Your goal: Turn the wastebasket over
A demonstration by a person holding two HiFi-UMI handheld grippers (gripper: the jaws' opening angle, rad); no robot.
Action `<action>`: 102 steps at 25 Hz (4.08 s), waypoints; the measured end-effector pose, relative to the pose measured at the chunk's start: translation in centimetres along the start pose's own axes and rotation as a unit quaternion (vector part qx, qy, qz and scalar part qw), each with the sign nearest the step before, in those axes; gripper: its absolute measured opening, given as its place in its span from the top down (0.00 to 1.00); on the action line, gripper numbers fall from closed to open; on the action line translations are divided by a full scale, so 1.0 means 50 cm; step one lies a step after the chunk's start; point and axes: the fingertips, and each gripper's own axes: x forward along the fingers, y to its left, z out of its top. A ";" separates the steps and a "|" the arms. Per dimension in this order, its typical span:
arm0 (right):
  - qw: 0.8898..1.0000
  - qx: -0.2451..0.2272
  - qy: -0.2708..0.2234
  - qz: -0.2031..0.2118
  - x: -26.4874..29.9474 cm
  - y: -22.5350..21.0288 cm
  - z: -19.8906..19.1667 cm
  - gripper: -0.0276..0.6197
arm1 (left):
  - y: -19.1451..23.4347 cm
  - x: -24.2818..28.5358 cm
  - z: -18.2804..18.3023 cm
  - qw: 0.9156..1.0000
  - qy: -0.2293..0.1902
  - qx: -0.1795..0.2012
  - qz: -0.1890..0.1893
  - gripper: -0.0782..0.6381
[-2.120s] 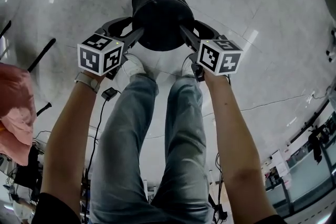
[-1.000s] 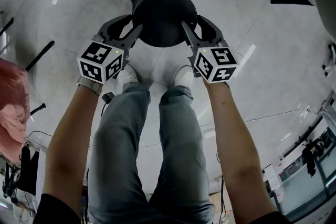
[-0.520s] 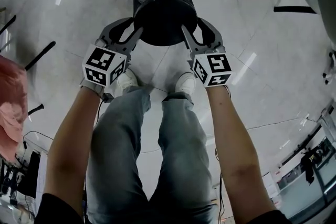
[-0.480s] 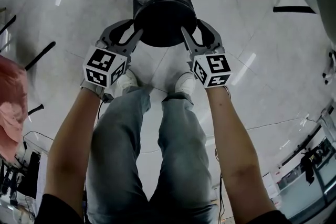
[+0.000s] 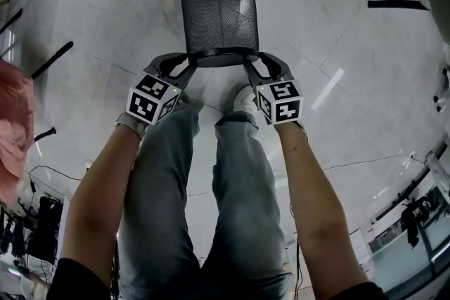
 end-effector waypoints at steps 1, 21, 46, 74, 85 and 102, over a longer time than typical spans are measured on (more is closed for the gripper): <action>1.000 -0.002 0.022 0.001 0.008 0.003 -0.028 0.67 | -0.007 0.010 -0.027 1.000 0.015 -0.007 -0.004 0.73; 0.991 -0.047 0.108 0.062 0.029 -0.009 -0.071 0.73 | -0.019 0.025 -0.101 0.992 0.036 -0.120 0.000 0.79; 0.891 -0.362 0.179 0.208 0.231 0.066 0.251 0.41 | -0.076 -0.115 -0.146 0.966 -0.042 -0.246 0.068 0.79; 0.857 -0.437 0.200 0.186 0.038 0.174 0.302 0.90 | -0.075 -0.274 -0.077 0.968 -0.070 -0.234 0.060 0.81; 0.820 -0.537 0.186 0.075 0.033 0.151 0.330 0.90 | -0.076 -0.305 -0.078 0.973 -0.067 -0.214 0.055 0.81; 0.903 -0.385 0.168 0.090 0.056 0.234 0.166 0.75 | -0.078 -0.314 -0.112 0.973 -0.072 -0.213 0.061 0.81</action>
